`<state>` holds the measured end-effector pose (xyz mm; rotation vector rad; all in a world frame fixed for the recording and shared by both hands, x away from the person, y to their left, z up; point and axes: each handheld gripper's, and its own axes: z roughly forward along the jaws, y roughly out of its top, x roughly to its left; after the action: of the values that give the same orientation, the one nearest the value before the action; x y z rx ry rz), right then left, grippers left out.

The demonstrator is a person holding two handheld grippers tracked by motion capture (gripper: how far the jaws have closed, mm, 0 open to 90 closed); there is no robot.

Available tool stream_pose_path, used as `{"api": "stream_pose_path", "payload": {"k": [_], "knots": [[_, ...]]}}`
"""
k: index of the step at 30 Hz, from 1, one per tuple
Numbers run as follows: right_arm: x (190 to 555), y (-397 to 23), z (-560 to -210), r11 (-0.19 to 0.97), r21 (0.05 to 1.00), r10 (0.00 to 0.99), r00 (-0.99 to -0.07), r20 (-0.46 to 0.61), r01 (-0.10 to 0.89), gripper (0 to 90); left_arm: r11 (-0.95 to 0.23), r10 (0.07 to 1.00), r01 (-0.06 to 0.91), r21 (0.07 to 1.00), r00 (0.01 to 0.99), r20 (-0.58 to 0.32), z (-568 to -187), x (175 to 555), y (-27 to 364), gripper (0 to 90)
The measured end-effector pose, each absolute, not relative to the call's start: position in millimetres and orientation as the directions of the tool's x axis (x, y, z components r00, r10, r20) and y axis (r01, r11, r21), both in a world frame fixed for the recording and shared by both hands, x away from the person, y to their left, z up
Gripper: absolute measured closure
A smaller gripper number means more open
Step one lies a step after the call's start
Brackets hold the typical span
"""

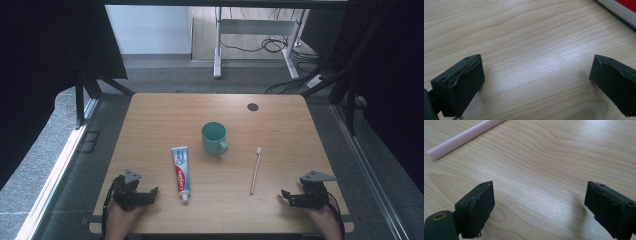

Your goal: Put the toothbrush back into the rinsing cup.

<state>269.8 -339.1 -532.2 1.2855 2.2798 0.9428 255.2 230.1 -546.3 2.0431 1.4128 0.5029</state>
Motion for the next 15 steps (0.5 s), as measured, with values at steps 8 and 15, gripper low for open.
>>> {"api": "stream_pose_path", "payload": {"k": [8, 15], "knots": [[273.2, -340.1, -522.7, 0.39, 0.674, 0.844, -0.537, 0.012, 0.627, 10.0, -0.252, 0.933, 0.707, 0.66, 0.358, -0.027, -546.2, 255.4, 229.7, 0.0], [280.0, -338.0, -515.5, 0.386, 0.635, 0.84, -0.54, 0.059, 0.67, 11.2, -0.252, 0.933, 0.707, 0.66, 0.358, -0.027, -546.2, 255.4, 229.6, 0.0]]}}
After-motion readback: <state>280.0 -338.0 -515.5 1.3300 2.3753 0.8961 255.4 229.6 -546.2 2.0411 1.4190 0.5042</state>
